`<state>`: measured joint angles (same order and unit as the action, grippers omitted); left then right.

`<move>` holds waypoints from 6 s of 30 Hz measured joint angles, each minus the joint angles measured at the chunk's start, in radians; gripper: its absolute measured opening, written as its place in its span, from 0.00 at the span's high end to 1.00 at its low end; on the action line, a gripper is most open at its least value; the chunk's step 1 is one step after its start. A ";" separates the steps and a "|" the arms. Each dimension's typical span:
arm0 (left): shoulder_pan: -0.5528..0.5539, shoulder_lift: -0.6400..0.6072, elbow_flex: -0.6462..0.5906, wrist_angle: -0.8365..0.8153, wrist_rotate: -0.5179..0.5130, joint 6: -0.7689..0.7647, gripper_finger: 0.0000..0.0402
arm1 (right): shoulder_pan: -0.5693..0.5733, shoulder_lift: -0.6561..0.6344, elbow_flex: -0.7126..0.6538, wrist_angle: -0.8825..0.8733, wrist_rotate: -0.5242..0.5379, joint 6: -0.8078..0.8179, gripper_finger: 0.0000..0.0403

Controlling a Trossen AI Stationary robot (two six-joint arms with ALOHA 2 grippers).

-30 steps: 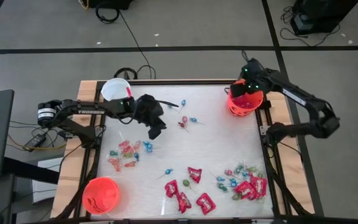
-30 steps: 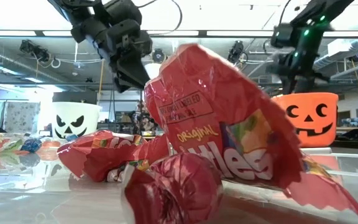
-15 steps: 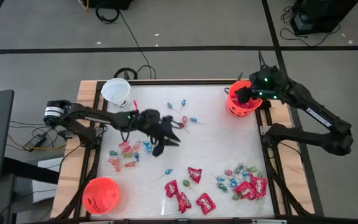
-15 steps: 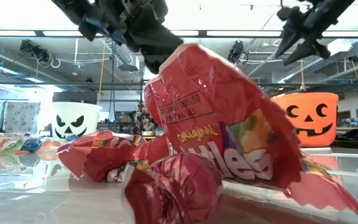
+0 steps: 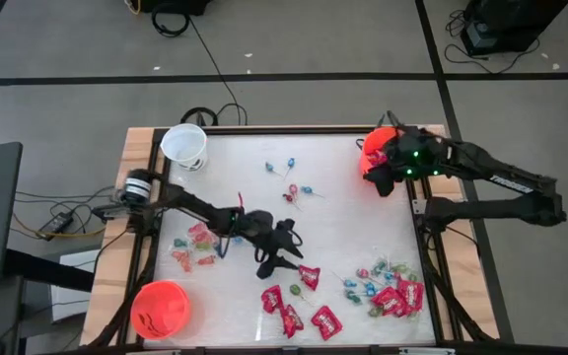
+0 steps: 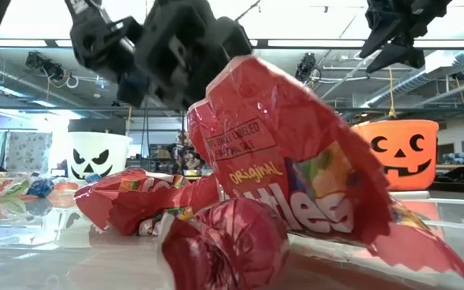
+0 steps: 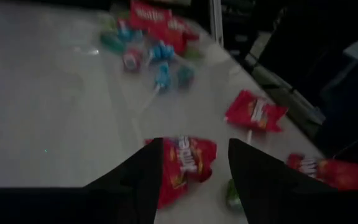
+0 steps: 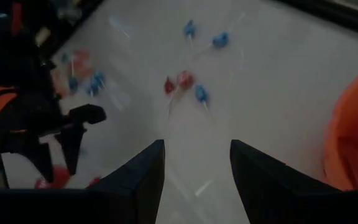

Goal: Sort candy by brand, put in halloween buckets
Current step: Put the red candy into the top orange bucket

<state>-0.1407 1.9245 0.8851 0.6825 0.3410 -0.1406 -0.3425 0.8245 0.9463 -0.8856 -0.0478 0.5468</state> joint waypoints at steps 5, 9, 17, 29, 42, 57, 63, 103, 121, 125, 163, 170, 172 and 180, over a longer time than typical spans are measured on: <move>-0.019 0.110 0.064 0.016 -0.002 0.003 0.53 | 0.066 0.050 0.000 0.000 0.026 0.022 0.52; -0.023 0.175 0.107 0.015 -0.006 0.003 0.53 | 0.101 0.085 0.000 0.000 0.028 0.026 0.52; -0.026 0.201 0.123 -0.046 -0.090 -0.003 0.71 | 0.155 0.134 0.000 0.002 0.030 0.027 0.52; 0.015 0.063 0.120 -0.055 -0.196 -0.078 0.94 | 0.251 0.201 0.000 0.060 0.017 0.061 0.52; 0.196 -0.272 0.120 -0.260 -0.291 0.108 0.95 | 0.234 0.224 0.000 0.416 -0.090 0.351 0.52; 0.272 -0.366 0.120 -0.206 -0.285 0.242 0.95 | 0.166 0.299 0.000 0.686 -0.084 0.348 0.52; 0.272 -0.365 0.119 -0.222 -0.284 0.242 0.95 | 0.155 0.359 0.000 0.727 -0.115 0.369 0.63; 0.363 -0.365 0.121 -0.653 -0.206 0.133 0.53 | -0.510 0.329 0.000 -0.064 0.291 0.025 0.95; 0.401 -0.365 0.121 -0.667 -0.202 0.109 0.53 | -0.623 0.625 0.001 0.000 0.115 -0.096 0.89; 0.401 -0.365 0.121 -0.702 -0.213 0.108 0.53 | -0.624 0.608 0.000 -0.007 0.110 -0.098 0.83; -0.208 -0.256 0.083 -0.688 -0.085 0.145 0.62 | 0.290 0.171 0.000 0.134 0.001 0.257 0.50; -0.310 -0.152 0.082 -0.599 -0.242 -0.046 0.62 | 0.414 0.197 0.000 0.160 0.059 0.285 0.50; -0.326 -0.119 0.082 -0.550 -0.252 -0.051 0.62 | 0.438 0.204 0.000 0.159 0.065 0.295 0.50; -0.360 -0.002 0.087 -0.480 -0.306 -0.105 0.63 | 0.532 0.210 0.000 0.159 0.105 0.352 0.50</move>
<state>-0.5008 1.9230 0.9719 0.2030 0.0346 -0.2454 0.1899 1.0348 0.9463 -0.7270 0.0569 0.8993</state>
